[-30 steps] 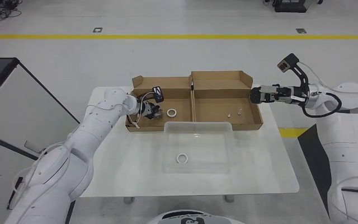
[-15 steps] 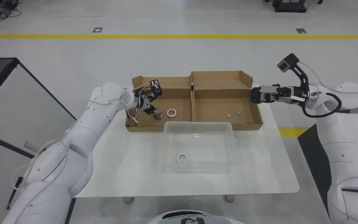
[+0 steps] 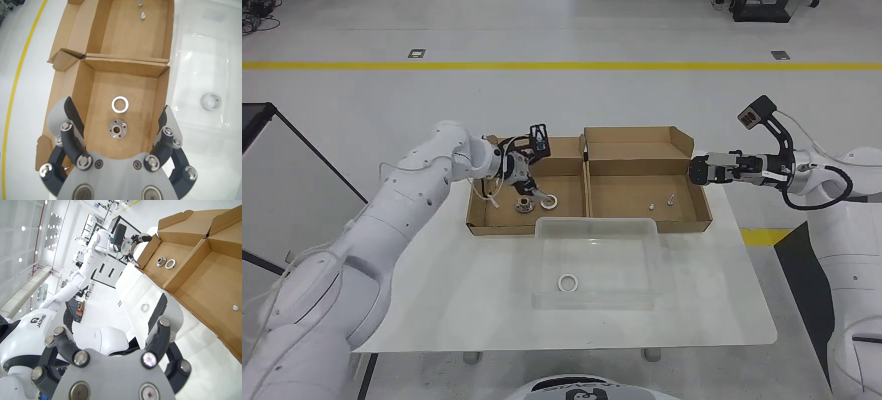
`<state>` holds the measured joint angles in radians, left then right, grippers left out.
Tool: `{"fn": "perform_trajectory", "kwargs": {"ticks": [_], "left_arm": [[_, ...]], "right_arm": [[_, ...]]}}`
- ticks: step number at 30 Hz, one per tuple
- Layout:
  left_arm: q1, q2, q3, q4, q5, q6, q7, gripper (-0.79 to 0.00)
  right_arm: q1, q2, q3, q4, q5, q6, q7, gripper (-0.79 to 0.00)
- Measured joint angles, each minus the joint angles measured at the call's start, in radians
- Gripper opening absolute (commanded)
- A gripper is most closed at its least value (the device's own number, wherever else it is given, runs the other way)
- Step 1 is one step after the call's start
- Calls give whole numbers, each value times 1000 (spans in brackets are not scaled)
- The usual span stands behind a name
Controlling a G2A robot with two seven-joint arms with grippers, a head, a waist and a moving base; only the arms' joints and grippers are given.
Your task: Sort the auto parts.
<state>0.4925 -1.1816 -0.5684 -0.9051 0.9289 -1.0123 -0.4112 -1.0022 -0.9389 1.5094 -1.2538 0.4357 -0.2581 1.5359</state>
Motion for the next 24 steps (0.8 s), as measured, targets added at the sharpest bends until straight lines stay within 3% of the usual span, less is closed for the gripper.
{"fn": "perform_trajectory", "kwargs": {"ticks": [8,10,21,24], "left_arm": [[42,109,-33,-277,-386,6,-339,0],[63,126,-58,-324,-484,60,-376,0],[65,127,-62,-323,-480,79,-372,0],[74,135,-76,-368,-474,89,-377,0]], "right_arm": [[0,0,0,0,0,0,0,0],[0,0,0,0,0,0,0,0],[0,0,0,0,0,0,0,0],[0,0,0,0,0,0,0,0]]}}
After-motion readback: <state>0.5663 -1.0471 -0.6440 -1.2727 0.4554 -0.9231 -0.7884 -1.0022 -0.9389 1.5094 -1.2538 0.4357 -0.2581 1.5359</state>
